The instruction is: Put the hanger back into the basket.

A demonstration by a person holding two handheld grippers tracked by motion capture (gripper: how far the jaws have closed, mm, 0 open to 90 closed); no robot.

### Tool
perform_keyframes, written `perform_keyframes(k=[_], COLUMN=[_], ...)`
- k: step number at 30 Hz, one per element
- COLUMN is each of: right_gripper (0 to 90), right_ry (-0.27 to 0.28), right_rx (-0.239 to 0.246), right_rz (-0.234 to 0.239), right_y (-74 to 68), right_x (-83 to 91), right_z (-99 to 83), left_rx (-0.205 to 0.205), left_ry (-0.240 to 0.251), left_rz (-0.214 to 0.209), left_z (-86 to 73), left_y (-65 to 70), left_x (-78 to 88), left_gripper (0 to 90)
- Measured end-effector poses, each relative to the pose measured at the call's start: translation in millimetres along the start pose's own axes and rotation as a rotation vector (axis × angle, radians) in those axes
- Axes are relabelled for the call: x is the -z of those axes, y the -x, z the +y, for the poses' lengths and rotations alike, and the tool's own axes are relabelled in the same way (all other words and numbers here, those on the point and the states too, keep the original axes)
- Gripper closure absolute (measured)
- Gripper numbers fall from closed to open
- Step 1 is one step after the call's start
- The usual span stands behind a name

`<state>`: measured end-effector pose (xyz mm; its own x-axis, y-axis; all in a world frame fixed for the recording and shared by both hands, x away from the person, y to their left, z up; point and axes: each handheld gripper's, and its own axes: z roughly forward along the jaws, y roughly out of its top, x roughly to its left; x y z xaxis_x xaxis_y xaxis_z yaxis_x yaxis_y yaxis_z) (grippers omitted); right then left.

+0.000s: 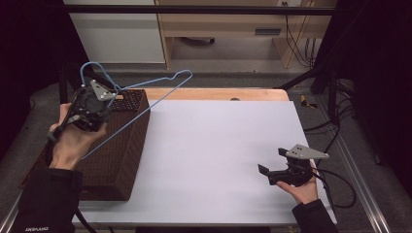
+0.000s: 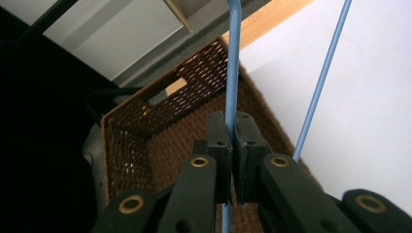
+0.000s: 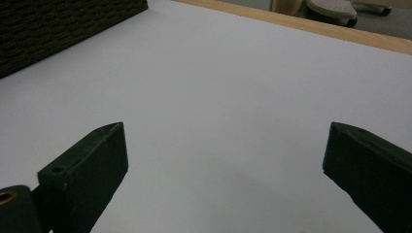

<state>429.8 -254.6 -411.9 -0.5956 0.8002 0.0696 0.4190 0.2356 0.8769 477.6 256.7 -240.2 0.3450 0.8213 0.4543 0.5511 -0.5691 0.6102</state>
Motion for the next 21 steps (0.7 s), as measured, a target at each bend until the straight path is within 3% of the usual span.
perform_keyframes(k=[21], right_gripper=[2.6], right_ry=[-0.008], right_rx=[0.000], right_rz=[-0.005], right_y=[-0.1], right_x=[-1.4], right_z=[-0.2], left_rx=[0.073], left_ry=[-0.108], left_rz=[0.079], left_z=[-53.3], left_y=[-45.3], left_x=[-18.7], left_gripper=[87.0])
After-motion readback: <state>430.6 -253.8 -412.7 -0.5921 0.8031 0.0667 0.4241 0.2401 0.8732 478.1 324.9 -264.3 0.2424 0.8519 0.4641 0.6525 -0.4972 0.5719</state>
